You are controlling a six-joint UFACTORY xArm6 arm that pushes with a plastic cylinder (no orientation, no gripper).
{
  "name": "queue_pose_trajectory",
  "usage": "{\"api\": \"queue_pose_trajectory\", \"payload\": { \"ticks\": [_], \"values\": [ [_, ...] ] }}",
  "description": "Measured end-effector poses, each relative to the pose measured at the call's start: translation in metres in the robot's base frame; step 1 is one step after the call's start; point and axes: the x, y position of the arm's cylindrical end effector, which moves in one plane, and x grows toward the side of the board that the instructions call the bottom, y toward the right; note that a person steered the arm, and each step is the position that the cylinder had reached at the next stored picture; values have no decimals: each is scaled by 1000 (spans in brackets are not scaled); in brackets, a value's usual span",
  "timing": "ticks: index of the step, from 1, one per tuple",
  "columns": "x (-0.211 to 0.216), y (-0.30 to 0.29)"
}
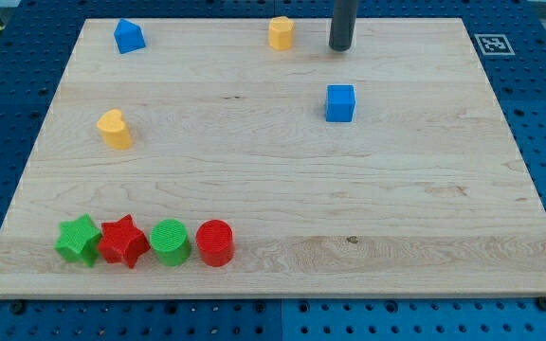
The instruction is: Move the hexagon downwards
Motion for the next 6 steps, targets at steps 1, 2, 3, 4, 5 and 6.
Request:
{"api": "queue_pose_trajectory", "payload": {
  "ticks": [1,2,3,4,5,6],
  "values": [
    [-51,-5],
    [-51,-17],
    [-50,-45],
    [-49,-81],
    [-49,-97],
    [-49,-97]
  ]
}}
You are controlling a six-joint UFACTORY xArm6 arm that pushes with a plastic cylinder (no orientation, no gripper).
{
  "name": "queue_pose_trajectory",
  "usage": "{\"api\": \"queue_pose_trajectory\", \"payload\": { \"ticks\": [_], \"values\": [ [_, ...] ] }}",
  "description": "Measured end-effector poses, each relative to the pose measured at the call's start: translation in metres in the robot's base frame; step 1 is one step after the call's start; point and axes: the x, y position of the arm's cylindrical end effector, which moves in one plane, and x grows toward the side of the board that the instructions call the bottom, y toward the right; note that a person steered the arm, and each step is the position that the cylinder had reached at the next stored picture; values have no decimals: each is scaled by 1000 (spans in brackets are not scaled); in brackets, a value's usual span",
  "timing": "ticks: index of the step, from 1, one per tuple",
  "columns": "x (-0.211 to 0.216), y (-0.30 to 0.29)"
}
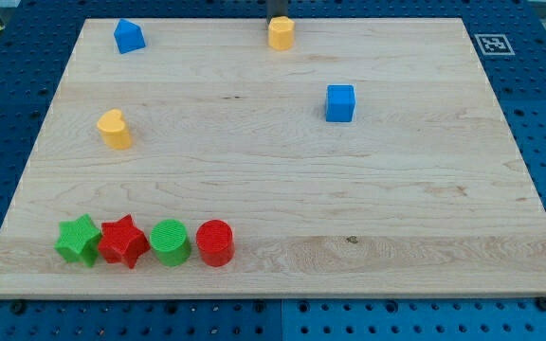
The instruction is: Move the hexagon downwards
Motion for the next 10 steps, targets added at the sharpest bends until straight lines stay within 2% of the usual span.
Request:
{"api": "queue_pose_trajectory", "payload": {
  "ticks": [5,10],
  "values": [
    [58,1],
    [79,1]
  ]
}}
